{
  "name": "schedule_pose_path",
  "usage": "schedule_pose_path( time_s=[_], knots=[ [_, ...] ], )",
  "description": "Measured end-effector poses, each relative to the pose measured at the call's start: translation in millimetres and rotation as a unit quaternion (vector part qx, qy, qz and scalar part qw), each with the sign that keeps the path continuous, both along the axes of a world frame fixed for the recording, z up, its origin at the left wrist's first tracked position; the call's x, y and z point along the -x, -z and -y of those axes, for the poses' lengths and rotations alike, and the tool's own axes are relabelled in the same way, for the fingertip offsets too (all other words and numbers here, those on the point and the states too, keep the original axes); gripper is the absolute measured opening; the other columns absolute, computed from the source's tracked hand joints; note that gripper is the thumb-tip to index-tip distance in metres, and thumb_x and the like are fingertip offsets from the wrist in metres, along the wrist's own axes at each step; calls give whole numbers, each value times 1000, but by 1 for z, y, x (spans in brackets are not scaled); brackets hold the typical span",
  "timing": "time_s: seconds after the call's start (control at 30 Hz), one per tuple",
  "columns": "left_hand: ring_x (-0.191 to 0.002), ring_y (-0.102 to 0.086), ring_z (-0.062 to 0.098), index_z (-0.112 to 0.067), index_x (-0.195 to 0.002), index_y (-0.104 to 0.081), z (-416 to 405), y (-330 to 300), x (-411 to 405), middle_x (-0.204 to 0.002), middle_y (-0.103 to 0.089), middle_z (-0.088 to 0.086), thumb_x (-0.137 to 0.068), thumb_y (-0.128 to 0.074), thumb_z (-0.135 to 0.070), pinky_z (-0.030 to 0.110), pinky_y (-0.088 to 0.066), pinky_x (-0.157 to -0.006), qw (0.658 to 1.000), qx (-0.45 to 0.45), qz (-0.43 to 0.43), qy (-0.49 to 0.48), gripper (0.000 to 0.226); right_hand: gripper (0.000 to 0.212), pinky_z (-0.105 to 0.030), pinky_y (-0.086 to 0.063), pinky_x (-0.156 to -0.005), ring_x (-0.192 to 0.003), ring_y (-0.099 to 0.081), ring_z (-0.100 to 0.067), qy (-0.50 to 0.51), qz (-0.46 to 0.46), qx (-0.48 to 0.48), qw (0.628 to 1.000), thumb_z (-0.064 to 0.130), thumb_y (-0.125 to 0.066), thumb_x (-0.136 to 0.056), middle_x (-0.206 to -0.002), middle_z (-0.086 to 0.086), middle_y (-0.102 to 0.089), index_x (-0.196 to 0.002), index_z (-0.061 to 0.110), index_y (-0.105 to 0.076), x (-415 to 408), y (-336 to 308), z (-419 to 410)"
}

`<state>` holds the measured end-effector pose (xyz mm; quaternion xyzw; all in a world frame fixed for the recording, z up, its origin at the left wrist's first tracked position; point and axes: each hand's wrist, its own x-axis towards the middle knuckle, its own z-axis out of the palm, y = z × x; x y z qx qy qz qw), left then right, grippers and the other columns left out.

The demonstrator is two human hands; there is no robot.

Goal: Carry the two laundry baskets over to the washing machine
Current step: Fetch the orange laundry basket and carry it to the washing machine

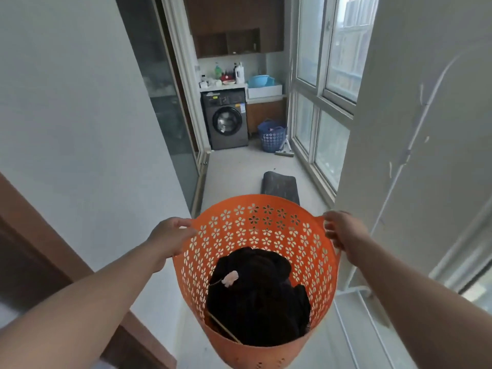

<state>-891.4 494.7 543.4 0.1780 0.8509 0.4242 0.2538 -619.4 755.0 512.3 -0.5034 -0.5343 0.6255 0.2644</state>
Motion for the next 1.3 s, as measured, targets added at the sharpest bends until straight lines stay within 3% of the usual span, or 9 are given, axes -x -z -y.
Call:
schedule_pose_path(
  time_s=[0.07, 0.2, 0.4, 0.57, 0.83, 1.03, 1.17, 1.3],
  knots=[
    [-95, -72, 23, -22, -115, -63, -23, -2, 26, -106, -73, 3, -90, -70, -38, 41, -59, -85, 1000, -4, -2, -6, 30, 9, -23, -37, -42, -48, -50, -14, 1, -17, 1, 1000, 15, -61, -94, -70, -4, -57, -87, 10, -63, 33, -8, -30],
    [-91, -68, 20, -22, -116, -62, -83, 3, 93, -108, -70, 3, -91, -70, -38, 35, -57, -75, 1000, -17, -8, -10, 32, 8, -25, -35, -42, -39, -47, -13, 7, -38, 42, 998, 17, -62, -89, -69, -5, -56, -87, 9, -62, 107, -9, -98],
    [-76, -57, 19, -20, -114, -66, -183, 4, 234, -87, -63, 2, -89, -73, -33, 34, -53, -71, 999, -41, 17, 18, 29, 15, -26, -38, -43, -44, -50, -16, 18, -42, 57, 997, 21, -63, -84, -71, -5, -56, -94, 9, -63, 239, -6, -200],
    [-77, -58, 18, -21, -112, -65, -279, -12, 363, -90, -64, 2, -88, -74, -39, 34, -52, -71, 997, -55, 24, 41, 32, 17, -31, -42, -53, -56, -55, -19, -5, -12, -1, 1000, 14, -63, -91, -87, -14, -62, -104, 4, -67, 355, -28, -283],
    [-73, -55, 18, -19, -109, -67, -439, -14, 509, -90, -63, 2, -87, -73, -40, 33, -51, -66, 997, -43, 4, 67, 31, 16, -31, -39, -53, -54, -54, -21, -29, -5, -27, 999, 13, -64, -92, -75, -9, -59, -102, 2, -70, 509, -25, -425],
    [-73, -53, 19, -18, -106, -67, -569, -3, 615, -85, -61, 2, -88, -73, -36, 35, -51, -68, 999, -31, -1, 40, 26, 10, -31, -35, -55, -57, -51, -19, -64, -12, -21, 998, 15, -66, -90, -71, -5, -58, -92, 6, -70, 643, -20, -556],
    [-78, -55, 19, -21, -104, -66, -636, -9, 690, -95, -63, 3, -85, -77, -36, 38, -53, -72, 999, -34, 5, 18, 27, 15, -31, -39, -58, -62, -55, -19, -82, -15, -26, 996, 20, -65, -89, -72, -2, -61, -100, 11, -72, 723, -33, -636],
    [-75, -54, 18, -24, -104, -63, -694, -14, 770, -89, -59, 1, -83, -78, -36, 36, -51, -69, 999, -41, 3, -4, 29, 13, -31, -40, -58, -57, -54, -19, -83, -24, -27, 996, 20, -63, -88, -69, -3, -60, -94, 10, -69, 804, -42, -703]
  ],
)
